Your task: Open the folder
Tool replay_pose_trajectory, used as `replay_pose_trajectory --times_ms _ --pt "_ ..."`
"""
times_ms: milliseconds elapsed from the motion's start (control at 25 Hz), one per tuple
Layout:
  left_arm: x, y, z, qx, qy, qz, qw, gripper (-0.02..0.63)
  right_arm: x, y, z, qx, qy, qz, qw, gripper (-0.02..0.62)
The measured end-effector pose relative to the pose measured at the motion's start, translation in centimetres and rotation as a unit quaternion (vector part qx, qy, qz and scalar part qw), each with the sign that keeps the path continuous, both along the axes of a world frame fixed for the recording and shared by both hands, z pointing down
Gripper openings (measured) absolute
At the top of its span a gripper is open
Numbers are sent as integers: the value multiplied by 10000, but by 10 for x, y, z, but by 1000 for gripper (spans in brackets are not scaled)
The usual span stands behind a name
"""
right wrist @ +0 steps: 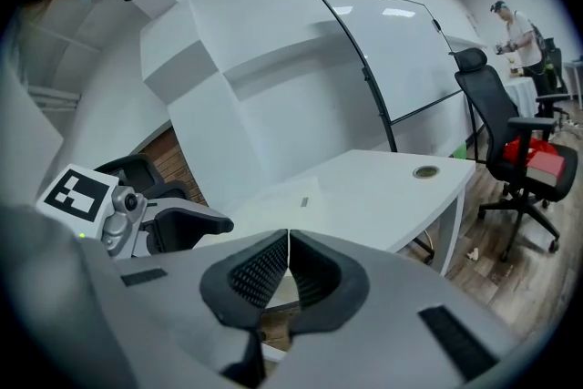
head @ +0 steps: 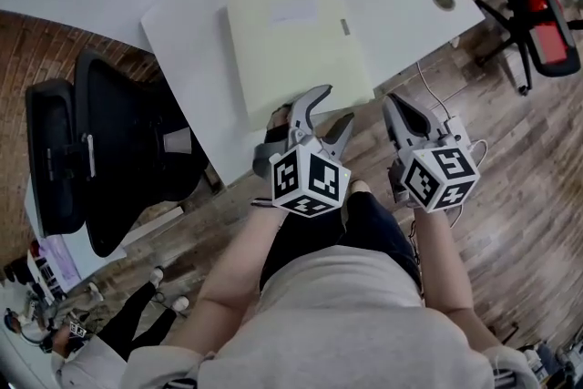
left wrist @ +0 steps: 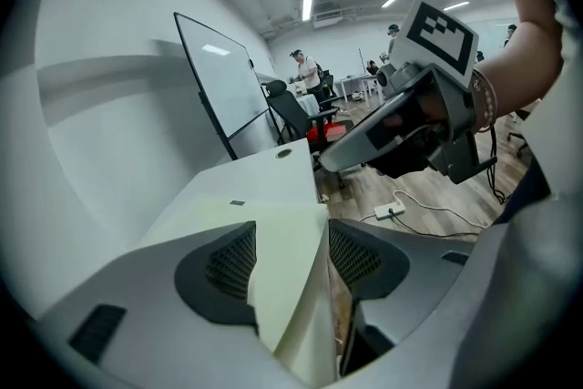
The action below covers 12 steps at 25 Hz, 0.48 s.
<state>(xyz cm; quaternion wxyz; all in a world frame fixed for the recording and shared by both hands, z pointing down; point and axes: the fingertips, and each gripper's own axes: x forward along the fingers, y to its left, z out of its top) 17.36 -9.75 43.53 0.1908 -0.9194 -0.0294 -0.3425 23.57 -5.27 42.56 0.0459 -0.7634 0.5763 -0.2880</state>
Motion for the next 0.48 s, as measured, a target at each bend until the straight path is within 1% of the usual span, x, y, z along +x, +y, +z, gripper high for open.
replay_pose_trajectory --times_ms 160,320,480 --pt "3 -3 11 214 -237 112 9994 247 3 -5 10 -40 -116 8 9999 23" --pt "7 -7 18 783 -335 333 9958 247 11 -12 19 23 -309 119 9994 23" --pt "5 -6 27 809 -455 383 9949 247 18 -17 26 52 -470 363 9982 26"
